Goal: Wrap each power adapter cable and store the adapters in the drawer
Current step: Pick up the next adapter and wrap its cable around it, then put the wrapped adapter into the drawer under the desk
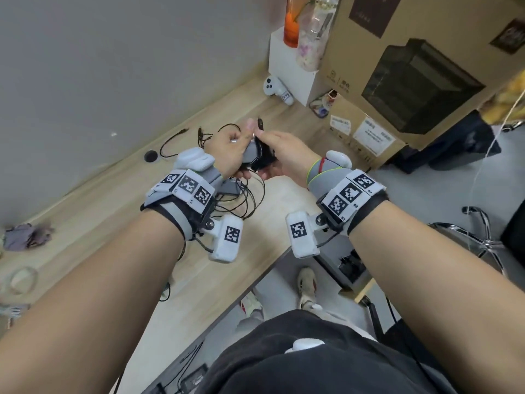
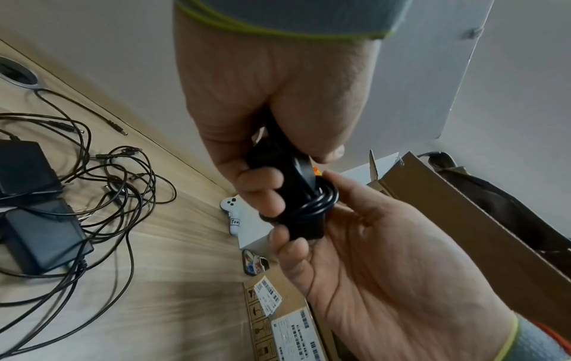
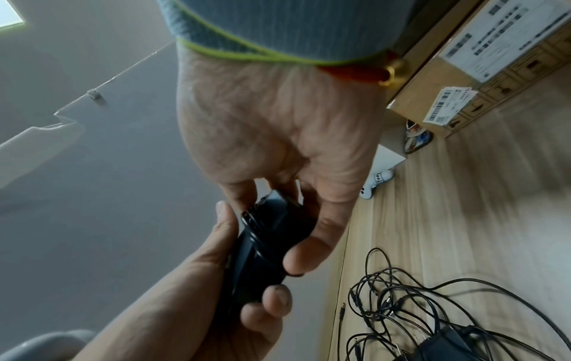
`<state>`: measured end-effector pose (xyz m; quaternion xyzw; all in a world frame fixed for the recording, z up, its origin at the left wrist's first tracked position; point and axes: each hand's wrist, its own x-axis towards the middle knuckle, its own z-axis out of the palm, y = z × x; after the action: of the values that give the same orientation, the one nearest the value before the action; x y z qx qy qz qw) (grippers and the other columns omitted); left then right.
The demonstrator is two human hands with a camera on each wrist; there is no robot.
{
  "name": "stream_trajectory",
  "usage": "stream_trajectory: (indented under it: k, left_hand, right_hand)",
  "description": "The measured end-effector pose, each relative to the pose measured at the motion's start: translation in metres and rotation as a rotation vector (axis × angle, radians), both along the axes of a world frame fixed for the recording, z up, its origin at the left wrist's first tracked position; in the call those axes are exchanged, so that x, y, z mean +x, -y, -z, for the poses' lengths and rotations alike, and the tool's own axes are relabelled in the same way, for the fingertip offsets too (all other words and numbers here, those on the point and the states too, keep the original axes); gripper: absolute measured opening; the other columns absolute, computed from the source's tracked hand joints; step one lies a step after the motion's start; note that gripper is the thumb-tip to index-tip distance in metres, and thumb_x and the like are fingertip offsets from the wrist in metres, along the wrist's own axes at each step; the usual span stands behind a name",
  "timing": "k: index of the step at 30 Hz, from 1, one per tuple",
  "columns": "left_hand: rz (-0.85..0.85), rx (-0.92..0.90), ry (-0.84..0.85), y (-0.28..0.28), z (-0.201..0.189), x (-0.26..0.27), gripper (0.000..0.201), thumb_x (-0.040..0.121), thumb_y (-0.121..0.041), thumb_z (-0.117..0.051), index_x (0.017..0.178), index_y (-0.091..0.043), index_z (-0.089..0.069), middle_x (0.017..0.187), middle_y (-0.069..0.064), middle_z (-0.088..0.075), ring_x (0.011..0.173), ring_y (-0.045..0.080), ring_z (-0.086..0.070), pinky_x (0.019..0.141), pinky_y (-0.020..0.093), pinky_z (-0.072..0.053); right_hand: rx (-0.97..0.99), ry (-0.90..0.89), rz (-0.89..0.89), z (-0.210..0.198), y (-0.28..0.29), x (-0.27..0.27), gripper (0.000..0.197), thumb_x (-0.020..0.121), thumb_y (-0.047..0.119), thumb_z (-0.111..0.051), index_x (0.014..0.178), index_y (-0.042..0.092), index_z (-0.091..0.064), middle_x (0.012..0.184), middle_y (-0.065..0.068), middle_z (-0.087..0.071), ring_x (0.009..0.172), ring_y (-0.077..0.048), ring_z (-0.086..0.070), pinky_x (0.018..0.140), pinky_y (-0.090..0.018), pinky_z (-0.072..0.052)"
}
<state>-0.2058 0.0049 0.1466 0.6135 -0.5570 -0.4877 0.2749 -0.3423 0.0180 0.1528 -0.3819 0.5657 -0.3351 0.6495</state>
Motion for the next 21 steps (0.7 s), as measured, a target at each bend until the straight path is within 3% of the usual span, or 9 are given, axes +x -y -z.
stream_trajectory:
  k: [4,7,9,11,14,15,17,19,21]
  left_hand:
    - [-0.053,0.095,-0.108,-0.014,0.003,-0.015,0.060,0.093,-0.061,-0.047,0.102,-0.002,-0.059,0.091,0.018,-0.068,0.057,0.024,-0.071,0.056,0.039,-0.062]
    - [-0.100,0.091,0.021,-0.026,0.004,-0.029,0.062,0.097,-0.062,-0.039,0.096,-0.004,-0.063,0.092,0.018,-0.070,0.068,0.027,-0.072,0.062,0.039,-0.061]
    - [-0.100,0.090,0.114,-0.032,0.007,-0.036,0.065,0.099,-0.060,-0.035,0.101,-0.002,-0.065,0.093,0.021,-0.071,0.072,0.033,-0.072,0.065,0.042,-0.061]
    - [-0.090,0.151,0.098,-0.043,0.015,-0.059,0.053,0.100,-0.050,-0.043,0.107,-0.002,-0.065,0.093,0.022,-0.070,0.069,0.032,-0.070,0.061,0.040,-0.060]
    - [-0.059,0.197,0.094,-0.056,0.034,-0.089,0.026,0.098,-0.029,-0.056,0.109,-0.007,-0.065,0.096,0.013,-0.066,0.074,0.025,-0.064,0.072,0.047,-0.061]
    - [-0.036,0.209,0.103,-0.061,0.044,-0.105,0.021,0.097,-0.024,-0.057,0.108,-0.008,-0.066,0.098,0.012,-0.066,0.077,0.024,-0.063,0.075,0.048,-0.060]
    - [-0.006,0.239,0.104,-0.070,0.060,-0.132,0.008,0.094,-0.017,-0.060,0.090,-0.014,-0.067,0.096,0.011,-0.064,0.080,0.024,-0.059,0.080,0.050,-0.057]
    - [0.009,0.296,0.107,-0.080,0.077,-0.155,0.017,0.089,-0.015,-0.061,0.073,-0.022,-0.061,0.086,0.010,-0.059,0.079,0.024,-0.055,0.084,0.052,-0.055]
    - [-0.013,0.367,0.069,-0.087,0.098,-0.180,0.020,0.092,-0.013,-0.061,0.074,-0.023,-0.062,0.082,0.006,-0.059,0.078,0.024,-0.057,0.086,0.051,-0.057]
  right_hand:
    - [0.019,-0.018,-0.045,0.009,-0.007,-0.016,0.044,0.097,0.042,-0.056,0.120,0.005,-0.059,0.085,-0.010,-0.062,0.061,-0.023,-0.057,0.054,-0.029,-0.050]
    - [0.031,-0.024,-0.100,0.018,-0.015,-0.037,0.020,0.093,0.019,-0.064,0.111,0.013,-0.059,0.091,-0.010,-0.061,0.063,-0.021,-0.057,0.056,-0.029,-0.052]
    - [0.038,-0.055,-0.097,0.028,-0.021,-0.050,0.021,0.089,0.007,-0.065,0.107,0.016,-0.058,0.093,-0.010,-0.060,0.069,-0.022,-0.060,0.061,-0.031,-0.056]
    - [0.060,-0.074,-0.090,0.039,-0.028,-0.076,0.020,0.088,0.002,-0.065,0.102,0.016,-0.060,0.092,-0.007,-0.061,0.078,-0.024,-0.062,0.073,-0.037,-0.058]
    - [0.103,-0.115,-0.077,0.060,-0.040,-0.109,0.024,0.086,0.002,-0.067,0.107,0.011,-0.061,0.095,-0.007,-0.062,0.084,-0.025,-0.064,0.080,-0.039,-0.060]
    - [0.121,-0.134,-0.071,0.071,-0.046,-0.127,0.031,0.085,0.003,-0.068,0.114,0.009,-0.060,0.100,-0.010,-0.062,0.086,-0.026,-0.065,0.078,-0.038,-0.060]
    - [0.147,-0.172,-0.066,0.090,-0.056,-0.156,0.041,0.084,0.000,-0.069,0.122,0.008,-0.056,0.109,-0.015,-0.061,0.090,-0.028,-0.065,0.078,-0.039,-0.060]
    - [0.178,-0.192,-0.061,0.111,-0.068,-0.184,0.045,0.083,-0.004,-0.068,0.125,0.007,-0.055,0.115,-0.018,-0.060,0.095,-0.030,-0.064,0.081,-0.044,-0.060]
    - [0.209,-0.232,-0.064,0.129,-0.074,-0.213,0.048,0.083,-0.004,-0.068,0.127,0.010,-0.055,0.117,-0.015,-0.060,0.101,-0.030,-0.064,0.079,-0.042,-0.060]
